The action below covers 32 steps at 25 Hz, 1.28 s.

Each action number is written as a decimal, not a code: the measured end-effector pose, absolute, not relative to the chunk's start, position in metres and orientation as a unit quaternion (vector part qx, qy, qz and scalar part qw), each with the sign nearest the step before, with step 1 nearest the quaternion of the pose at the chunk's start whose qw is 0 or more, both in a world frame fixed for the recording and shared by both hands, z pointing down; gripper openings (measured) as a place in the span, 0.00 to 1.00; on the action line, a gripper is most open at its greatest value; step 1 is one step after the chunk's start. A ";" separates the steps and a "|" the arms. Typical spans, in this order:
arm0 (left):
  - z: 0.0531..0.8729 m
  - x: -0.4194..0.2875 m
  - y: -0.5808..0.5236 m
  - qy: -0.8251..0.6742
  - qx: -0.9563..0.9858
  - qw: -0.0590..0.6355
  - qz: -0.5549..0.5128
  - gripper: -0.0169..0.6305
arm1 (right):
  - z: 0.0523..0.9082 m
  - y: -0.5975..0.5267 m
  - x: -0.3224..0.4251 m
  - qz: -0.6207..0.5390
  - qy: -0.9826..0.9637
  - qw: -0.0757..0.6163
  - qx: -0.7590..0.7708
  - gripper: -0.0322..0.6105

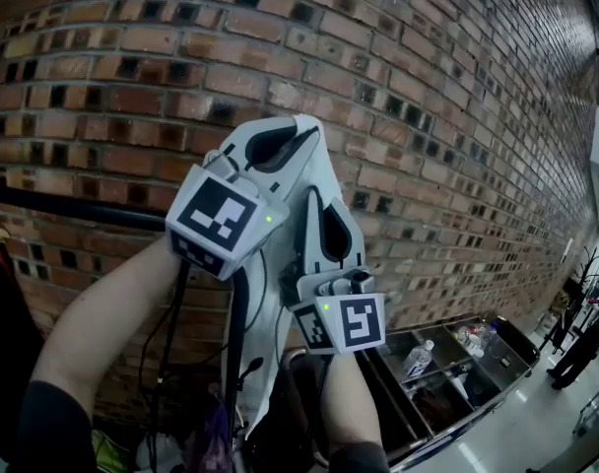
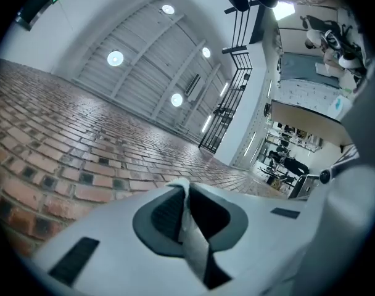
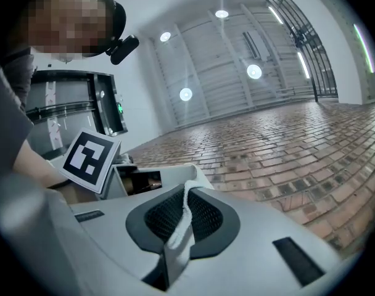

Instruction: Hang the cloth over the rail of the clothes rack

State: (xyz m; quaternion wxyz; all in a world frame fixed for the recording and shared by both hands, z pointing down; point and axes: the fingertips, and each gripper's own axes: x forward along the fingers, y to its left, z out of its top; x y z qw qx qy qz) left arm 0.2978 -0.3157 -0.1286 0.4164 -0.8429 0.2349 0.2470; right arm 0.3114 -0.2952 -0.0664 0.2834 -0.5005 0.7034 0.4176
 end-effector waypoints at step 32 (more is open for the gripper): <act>-0.176 -0.073 -0.370 0.428 -0.760 0.455 0.181 0.08 | -0.083 -0.277 0.119 0.439 0.727 0.270 -0.454 0.09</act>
